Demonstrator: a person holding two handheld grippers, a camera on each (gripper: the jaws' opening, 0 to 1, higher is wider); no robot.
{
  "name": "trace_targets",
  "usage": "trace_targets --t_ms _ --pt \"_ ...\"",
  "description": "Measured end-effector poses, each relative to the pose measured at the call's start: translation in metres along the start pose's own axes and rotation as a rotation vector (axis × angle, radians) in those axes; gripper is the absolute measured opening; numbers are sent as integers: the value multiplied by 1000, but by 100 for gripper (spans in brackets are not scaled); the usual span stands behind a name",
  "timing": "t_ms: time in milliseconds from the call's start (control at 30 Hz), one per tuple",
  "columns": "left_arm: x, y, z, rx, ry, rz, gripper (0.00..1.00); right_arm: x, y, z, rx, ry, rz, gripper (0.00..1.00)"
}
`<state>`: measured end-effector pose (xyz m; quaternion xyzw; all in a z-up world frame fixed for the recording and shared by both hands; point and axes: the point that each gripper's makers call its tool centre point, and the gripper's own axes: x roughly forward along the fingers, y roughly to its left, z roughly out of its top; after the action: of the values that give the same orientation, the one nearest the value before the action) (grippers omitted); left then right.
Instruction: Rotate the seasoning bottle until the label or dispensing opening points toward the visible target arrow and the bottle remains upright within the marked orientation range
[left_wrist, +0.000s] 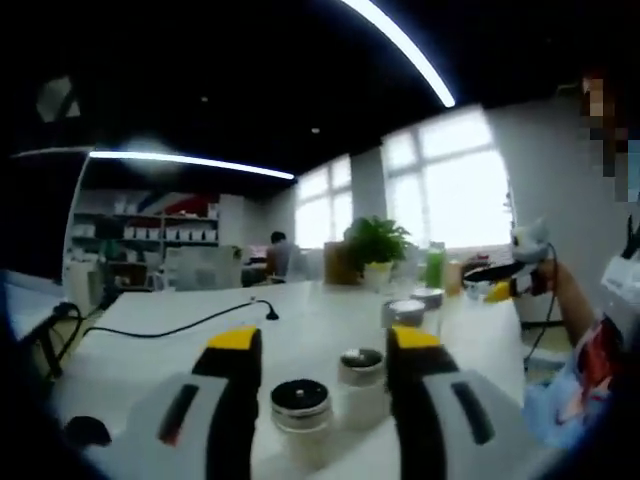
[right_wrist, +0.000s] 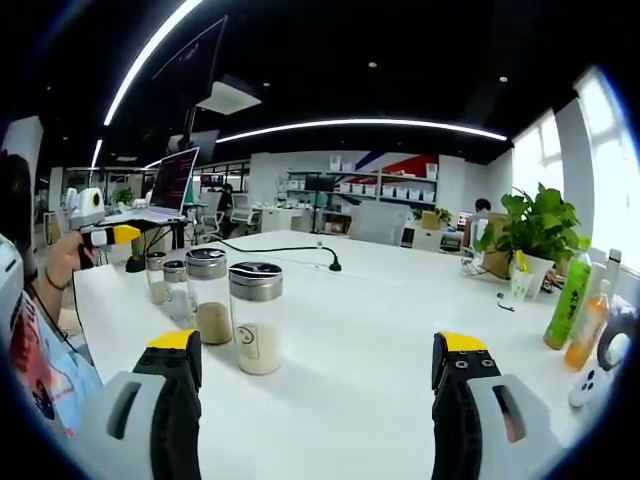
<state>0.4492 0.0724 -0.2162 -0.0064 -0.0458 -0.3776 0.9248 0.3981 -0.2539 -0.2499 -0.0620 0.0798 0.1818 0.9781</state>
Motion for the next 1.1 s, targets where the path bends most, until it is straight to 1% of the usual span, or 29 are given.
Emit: trace_targets --t_ms 67,200,267,400,533,600,667,700,733,767,833,933,967,1033,1067,1100 --pt "-2 1 2 -6 0 8 53 0 1 0 -1 0 1 99" --pt "-7 -2 7 -86 16 12 54 0 1 0 1 0 4 99" --pt "-8 -6 12 -71 8 8 57 1 1 0 2 2 5 99" --pt "-10 -9 20 -92 1 22 63 -1 0 0 -1 1 -1 99" --pt "-15 -16 32 -109 -5 27 64 -3 -3 4 -5 -13 -10 99" --pt "-18 -19 40 -91 -25 34 66 -4 -3 4 -4 -15 -10 99" --pt "-21 -20 46 -71 -28 48 70 -4 -2 5 0 -17 -6 99" --pt "-22 -21 47 -50 -21 56 73 -5 -4 6 5 -20 -12 99" --pt "-24 -20 49 -22 -15 64 78 -6 -5 6 5 -21 -17 99" --pt "-25 -20 51 -11 -16 75 84 -8 -6 7 4 -23 -24 99" --pt "-27 -20 52 -9 -23 99 88 -11 -9 10 -4 -30 -37 99" --pt "-30 -19 52 -37 -14 101 91 -15 -15 13 -19 -40 -69 99" --pt "-30 -19 52 -36 -4 102 95 -16 -17 14 -21 -43 -77 99" --pt "-33 -17 43 0 59 116 100 -18 -19 15 -19 -49 -83 99" --pt "-34 -15 41 4 77 129 100 -19 -19 16 -16 -52 -85 99" --pt "-33 -15 42 2 74 132 100 -19 -19 17 -13 -56 -86 99"
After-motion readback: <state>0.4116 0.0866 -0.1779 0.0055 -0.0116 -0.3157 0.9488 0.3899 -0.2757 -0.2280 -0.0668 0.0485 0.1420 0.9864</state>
